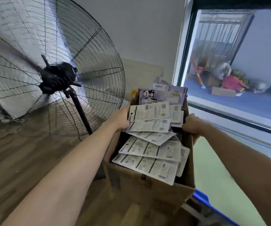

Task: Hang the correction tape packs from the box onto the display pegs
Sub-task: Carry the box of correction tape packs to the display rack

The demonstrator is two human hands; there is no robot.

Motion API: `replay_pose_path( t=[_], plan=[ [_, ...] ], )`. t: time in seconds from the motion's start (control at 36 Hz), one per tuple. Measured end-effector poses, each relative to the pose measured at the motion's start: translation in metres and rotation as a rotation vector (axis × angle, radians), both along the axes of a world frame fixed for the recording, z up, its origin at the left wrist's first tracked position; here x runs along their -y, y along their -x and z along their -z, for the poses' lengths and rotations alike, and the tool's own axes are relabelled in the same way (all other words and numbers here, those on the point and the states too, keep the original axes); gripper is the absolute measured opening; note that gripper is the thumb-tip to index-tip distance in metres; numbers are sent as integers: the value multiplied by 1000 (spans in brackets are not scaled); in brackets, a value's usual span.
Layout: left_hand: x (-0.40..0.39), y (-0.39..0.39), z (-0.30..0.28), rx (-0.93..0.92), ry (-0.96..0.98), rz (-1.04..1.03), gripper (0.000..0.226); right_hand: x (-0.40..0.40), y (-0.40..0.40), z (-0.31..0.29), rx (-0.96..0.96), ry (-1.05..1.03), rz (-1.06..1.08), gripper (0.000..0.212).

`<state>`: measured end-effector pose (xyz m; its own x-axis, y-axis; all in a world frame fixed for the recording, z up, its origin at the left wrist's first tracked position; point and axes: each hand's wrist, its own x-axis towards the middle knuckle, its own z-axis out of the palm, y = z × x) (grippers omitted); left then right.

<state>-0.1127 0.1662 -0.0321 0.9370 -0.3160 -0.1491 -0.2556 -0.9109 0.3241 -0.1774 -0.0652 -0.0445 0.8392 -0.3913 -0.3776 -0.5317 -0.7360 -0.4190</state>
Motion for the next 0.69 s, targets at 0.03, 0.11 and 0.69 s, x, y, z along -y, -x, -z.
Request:
replay_pose_path(
  t=[0.03,0.11,0.69],
  plan=[
    [-10,10,-1,2,4,-2,40,-9,7,-2,-1,22,-17,36],
    [-39,41,-4,3,-22,-38,50,-39,30,-2,2,70,-95,36],
    [-248,183,12,-46,-84,-530,43,-232,92,5,91,142,-615,35]
  ],
)
